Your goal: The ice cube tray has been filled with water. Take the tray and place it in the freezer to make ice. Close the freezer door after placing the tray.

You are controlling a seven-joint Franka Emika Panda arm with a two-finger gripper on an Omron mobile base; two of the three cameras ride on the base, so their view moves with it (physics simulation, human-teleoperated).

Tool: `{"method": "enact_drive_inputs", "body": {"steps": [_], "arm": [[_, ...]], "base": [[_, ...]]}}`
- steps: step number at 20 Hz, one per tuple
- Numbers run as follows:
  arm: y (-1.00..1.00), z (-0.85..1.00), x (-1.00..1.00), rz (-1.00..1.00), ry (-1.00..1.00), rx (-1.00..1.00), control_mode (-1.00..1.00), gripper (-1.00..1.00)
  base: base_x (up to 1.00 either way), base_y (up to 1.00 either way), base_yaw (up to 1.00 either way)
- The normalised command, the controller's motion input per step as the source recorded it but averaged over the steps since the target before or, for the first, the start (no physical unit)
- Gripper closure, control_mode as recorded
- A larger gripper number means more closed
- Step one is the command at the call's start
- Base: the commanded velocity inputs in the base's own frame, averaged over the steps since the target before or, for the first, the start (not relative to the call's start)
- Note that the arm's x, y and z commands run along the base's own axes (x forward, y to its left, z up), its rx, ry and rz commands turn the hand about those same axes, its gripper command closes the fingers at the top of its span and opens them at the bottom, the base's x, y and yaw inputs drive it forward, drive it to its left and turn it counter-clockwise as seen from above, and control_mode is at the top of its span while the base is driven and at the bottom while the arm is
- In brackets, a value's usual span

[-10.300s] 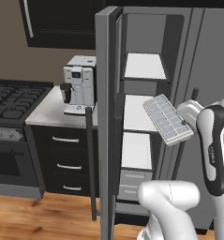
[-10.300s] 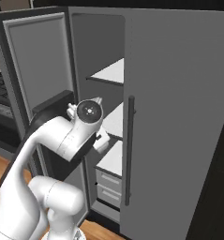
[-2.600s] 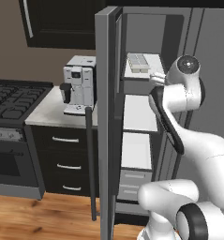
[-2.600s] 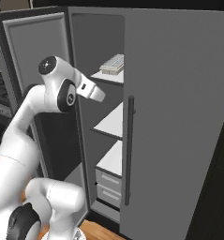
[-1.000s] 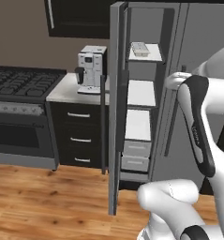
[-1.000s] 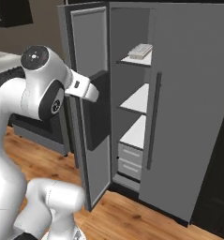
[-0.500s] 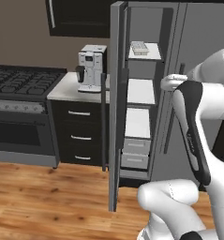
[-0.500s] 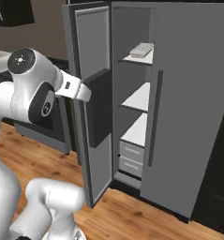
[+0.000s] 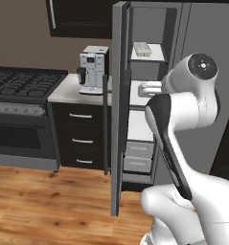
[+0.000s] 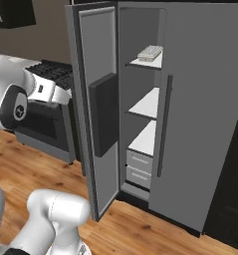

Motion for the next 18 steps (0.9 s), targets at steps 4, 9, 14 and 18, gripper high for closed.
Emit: {"method": "enact_drive_inputs", "body": {"steps": [4,9,14,18], "arm": [[0.71,0.0,0.13,0.0,0.02,-0.11,-1.0,-1.0],[0.51,0.0,0.24,0.0,0.02,-0.1,-1.0,-1.0],[0.43,0.0,0.22,0.0,0.05,-0.08,-1.0,-1.0],[0.43,-0.03,0.22,0.01,0.08,-0.13,-1.0,-1.0]], "base": [[0.0,0.0,0.0],[0.0,0.0,0.0],[0.0,0.0,0.0],[0.0,0.0,0.0]]}}
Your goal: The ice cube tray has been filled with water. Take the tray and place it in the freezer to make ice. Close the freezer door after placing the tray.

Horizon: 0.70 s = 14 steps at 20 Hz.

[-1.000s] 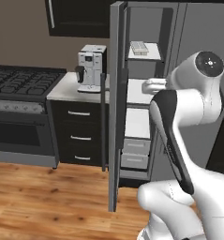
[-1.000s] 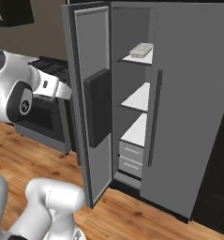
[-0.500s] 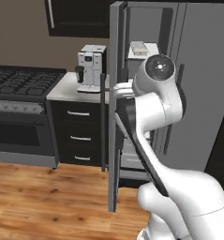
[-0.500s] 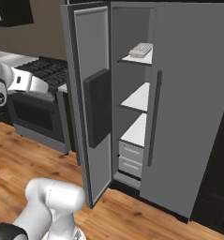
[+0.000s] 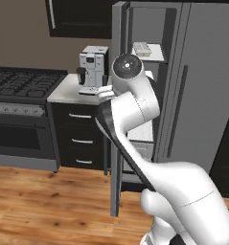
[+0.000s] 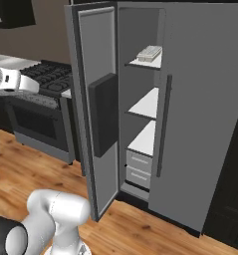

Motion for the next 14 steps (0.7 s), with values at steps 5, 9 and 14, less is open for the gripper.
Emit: {"method": "enact_drive_inputs", "body": {"steps": [5,9,14], "arm": [[0.45,-0.09,0.38,0.01,0.08,-0.2,-1.0,-1.0],[0.27,-0.2,0.47,0.0,0.03,-0.17,-1.0,-1.0],[0.11,-0.34,0.43,0.0,0.05,-0.13,-1.0,-1.0]], "base": [[0.0,0.0,0.0],[0.0,0.0,0.0],[0.0,0.0,0.0]]}}
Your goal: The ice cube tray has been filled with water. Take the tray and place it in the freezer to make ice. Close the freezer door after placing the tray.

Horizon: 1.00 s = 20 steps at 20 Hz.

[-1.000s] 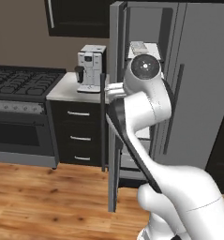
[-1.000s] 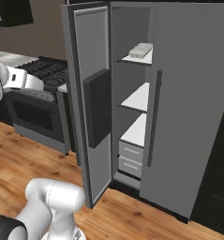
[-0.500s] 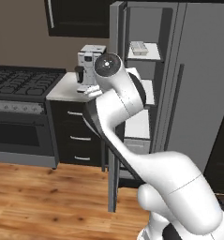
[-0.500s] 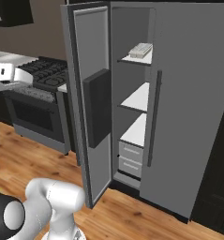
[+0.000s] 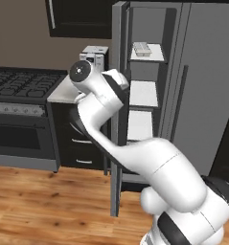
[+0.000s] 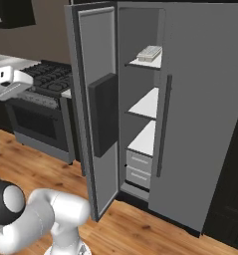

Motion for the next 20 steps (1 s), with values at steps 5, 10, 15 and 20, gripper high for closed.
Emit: {"method": "enact_drive_inputs", "body": {"steps": [5,10,15,20], "arm": [[0.0,-0.33,0.44,0.0,0.03,-0.08,-1.0,-1.0],[0.0,-0.24,0.26,-0.01,0.02,-0.09,-1.0,-1.0],[0.05,-0.25,0.4,0.02,0.11,-0.06,-1.0,-1.0],[0.0,-0.35,0.22,0.05,0.08,-0.1,-1.0,-1.0]], "base": [[0.0,0.0,0.0],[0.0,0.0,0.0],[0.0,0.0,0.0],[0.0,0.0,0.0]]}}
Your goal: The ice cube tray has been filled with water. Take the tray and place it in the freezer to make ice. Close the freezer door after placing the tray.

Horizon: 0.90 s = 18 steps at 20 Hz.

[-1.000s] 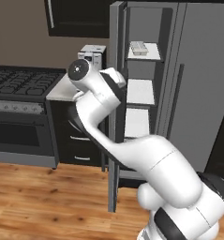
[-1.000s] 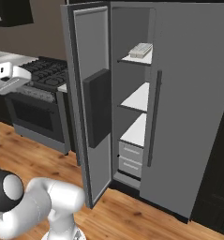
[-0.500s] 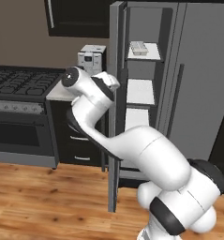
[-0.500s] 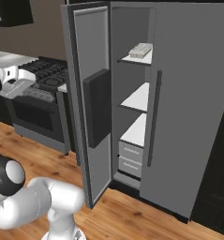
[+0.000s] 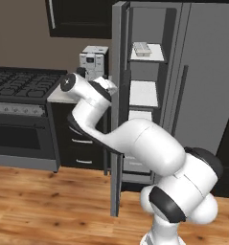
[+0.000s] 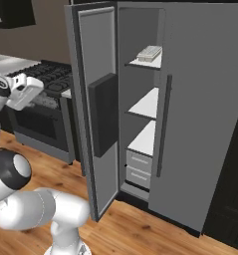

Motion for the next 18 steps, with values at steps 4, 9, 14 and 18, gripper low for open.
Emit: {"method": "enact_drive_inputs", "body": {"steps": [4,9,14,18], "arm": [[0.05,-0.57,0.0,0.02,-0.01,-0.26,-1.0,-1.0],[0.06,-0.53,0.03,0.0,-0.04,-0.28,-1.0,-1.0],[0.0,-0.38,0.24,0.0,0.0,-0.18,-1.0,-1.0],[0.04,-0.3,0.24,0.0,0.0,-0.16,-1.0,-1.0]], "base": [[0.0,0.0,0.0],[0.0,0.0,0.0],[0.0,0.0,0.0],[0.0,0.0,0.0]]}}
